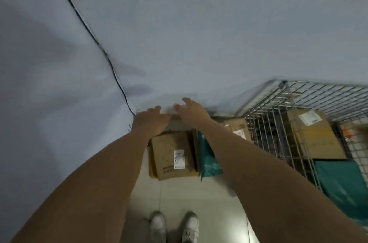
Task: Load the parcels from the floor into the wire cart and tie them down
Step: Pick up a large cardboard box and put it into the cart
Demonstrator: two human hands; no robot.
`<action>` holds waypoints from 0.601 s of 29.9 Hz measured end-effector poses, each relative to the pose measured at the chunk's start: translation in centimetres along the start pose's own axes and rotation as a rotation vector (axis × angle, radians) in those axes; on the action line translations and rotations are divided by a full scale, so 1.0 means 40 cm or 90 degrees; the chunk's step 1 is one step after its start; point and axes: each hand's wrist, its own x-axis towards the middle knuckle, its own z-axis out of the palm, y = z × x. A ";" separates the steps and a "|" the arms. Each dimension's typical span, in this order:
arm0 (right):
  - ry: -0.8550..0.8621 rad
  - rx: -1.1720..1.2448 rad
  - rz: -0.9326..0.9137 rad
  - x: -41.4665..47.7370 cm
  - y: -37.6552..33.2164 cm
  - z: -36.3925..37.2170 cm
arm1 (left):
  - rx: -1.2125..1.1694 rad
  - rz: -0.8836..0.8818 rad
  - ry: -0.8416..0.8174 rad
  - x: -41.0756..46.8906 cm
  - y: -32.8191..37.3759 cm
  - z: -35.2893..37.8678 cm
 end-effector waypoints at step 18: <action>-0.097 0.386 0.489 0.492 0.537 1.144 | -0.531 -0.414 -0.195 0.506 -0.455 1.221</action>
